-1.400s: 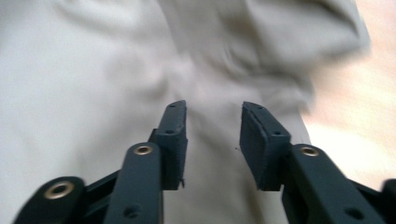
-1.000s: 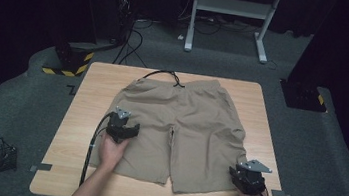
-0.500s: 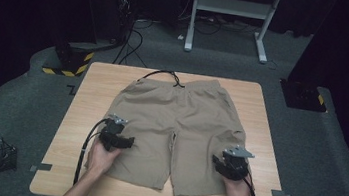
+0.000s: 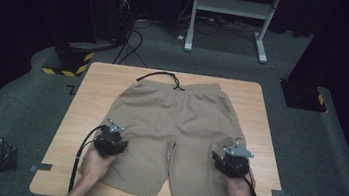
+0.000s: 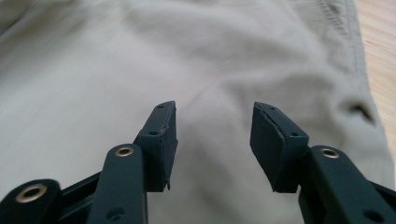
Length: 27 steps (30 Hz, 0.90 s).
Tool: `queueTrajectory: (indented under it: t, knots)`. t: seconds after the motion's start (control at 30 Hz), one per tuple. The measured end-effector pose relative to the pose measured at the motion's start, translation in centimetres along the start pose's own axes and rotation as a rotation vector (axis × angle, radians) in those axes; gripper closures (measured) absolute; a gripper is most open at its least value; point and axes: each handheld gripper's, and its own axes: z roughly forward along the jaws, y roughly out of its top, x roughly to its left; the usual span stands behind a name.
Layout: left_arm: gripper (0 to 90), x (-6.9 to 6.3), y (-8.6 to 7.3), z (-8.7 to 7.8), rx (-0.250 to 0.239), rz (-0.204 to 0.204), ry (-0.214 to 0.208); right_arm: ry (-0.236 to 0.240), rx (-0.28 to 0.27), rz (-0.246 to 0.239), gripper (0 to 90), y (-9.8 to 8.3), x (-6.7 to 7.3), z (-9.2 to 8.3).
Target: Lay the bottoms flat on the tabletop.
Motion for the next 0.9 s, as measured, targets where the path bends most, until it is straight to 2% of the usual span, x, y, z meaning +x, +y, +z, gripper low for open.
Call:
queueTrajectory:
  t: [0.07,0.13,0.17,0.2,0.23,0.3,0.37,0.4,0.5,0.57,0.63,0.7,0.77,0.83,0.9]
  knots:
    - [74.9,0.3,-0.4,-0.3,0.000,-0.007,0.002,-0.019,0.022,0.065,49.8,0.6,-1.6,1.2]
    - [76.8,0.7,-0.8,-0.6,-0.009,-0.023,-0.001,-0.029,0.085,0.123,49.2,0.3,-2.9,2.2]
    - [76.7,0.8,-1.0,-0.6,-0.016,-0.033,-0.007,-0.034,0.122,0.135,49.1,-0.2,-3.2,2.4]
    - [76.2,0.9,-1.1,-0.6,-0.024,-0.047,-0.020,-0.034,0.125,0.132,48.5,-0.9,-3.4,2.2]
    - [73.3,1.0,-1.1,-0.6,-0.032,-0.057,-0.030,-0.029,0.116,0.138,48.5,-1.5,-3.7,1.7]
    - [63.5,0.5,-1.2,-0.5,-0.046,-0.045,-0.032,-0.050,0.131,0.158,48.9,-2.4,-4.5,0.5]
    - [50.7,-0.2,-0.8,0.0,-0.068,-0.031,-0.052,-0.076,0.148,0.185,48.6,-2.8,-5.2,-0.4]
    - [46.9,-0.6,-0.4,0.1,-0.082,-0.017,-0.055,-0.072,0.136,0.197,48.4,-2.8,-5.4,-0.8]
    - [41.9,-1.5,0.6,0.6,-0.106,-0.009,-0.071,-0.027,0.070,0.197,47.4,-1.5,-4.8,-1.5]
    - [42.5,-2.5,1.3,0.9,-0.131,0.007,-0.086,-0.002,0.033,0.141,47.4,0.1,-3.5,-1.3]
    - [42.8,-3.3,1.8,1.2,-0.129,0.038,-0.094,0.021,0.019,0.103,47.2,1.5,-2.6,-0.5]
    - [42.7,-4.1,2.0,1.9,-0.120,0.052,-0.096,0.030,0.031,0.096,47.0,2.1,-2.2,0.8]
    - [41.7,-4.4,1.9,2.5,-0.100,0.062,-0.091,0.033,0.079,0.099,46.4,2.2,-2.0,2.7]
    - [40.6,-4.6,1.6,2.6,-0.111,0.067,-0.083,0.049,0.140,0.099,45.6,1.7,-1.7,4.0]
    - [40.6,-4.5,1.5,2.6,-0.118,0.057,-0.088,0.055,0.139,0.070,45.2,1.0,-0.9,4.0]
